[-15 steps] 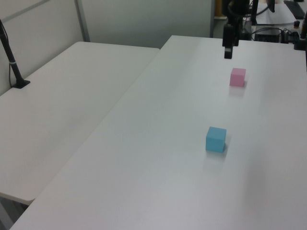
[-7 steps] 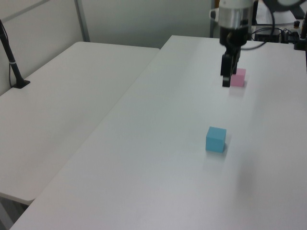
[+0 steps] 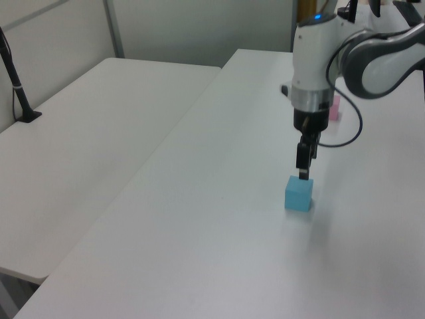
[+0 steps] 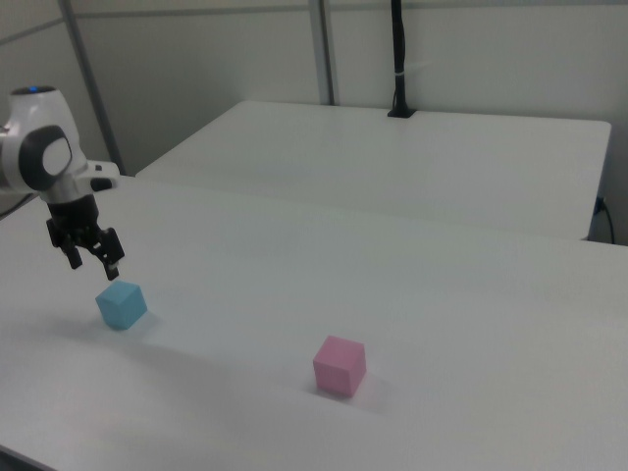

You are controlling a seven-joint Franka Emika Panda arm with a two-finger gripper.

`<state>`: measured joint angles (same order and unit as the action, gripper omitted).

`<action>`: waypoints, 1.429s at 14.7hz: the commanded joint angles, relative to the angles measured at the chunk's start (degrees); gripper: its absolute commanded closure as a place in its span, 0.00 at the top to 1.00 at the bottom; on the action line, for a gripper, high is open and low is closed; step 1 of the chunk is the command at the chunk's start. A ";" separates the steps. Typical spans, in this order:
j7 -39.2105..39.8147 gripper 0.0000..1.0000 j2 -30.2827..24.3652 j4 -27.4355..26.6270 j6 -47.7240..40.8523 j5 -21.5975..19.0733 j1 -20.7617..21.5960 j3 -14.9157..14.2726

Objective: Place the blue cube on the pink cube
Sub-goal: 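Lower the open gripper around the light-blue cube and close it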

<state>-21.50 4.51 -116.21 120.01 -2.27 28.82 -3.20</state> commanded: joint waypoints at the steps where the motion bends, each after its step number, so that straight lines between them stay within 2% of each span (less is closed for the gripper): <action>1: -0.39 1.00 3.66 -0.50 3.12 1.13 0.71 -0.85; 3: -0.39 1.00 4.89 -0.59 3.21 2.97 0.01 -0.85; 12: -0.39 1.00 8.06 -1.12 8.31 3.94 -0.34 -0.93; 13: -0.39 0.94 8.15 -1.64 8.57 4.81 -0.25 -0.93; 14: -0.39 0.81 8.15 -2.69 10.31 5.17 -0.08 -0.85; 15: -0.39 0.58 8.06 -3.14 11.72 5.09 0.01 -0.93; 17: -0.39 0.26 7.97 -3.14 11.74 5.17 0.01 -0.93; 19: -0.21 0.16 7.88 -3.14 11.21 5.17 0.10 -0.93; 21: -0.12 0.15 7.36 -2.88 10.25 5.17 0.10 -0.93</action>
<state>-21.49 13.28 -117.92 130.13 1.86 28.13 -3.66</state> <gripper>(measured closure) 0.388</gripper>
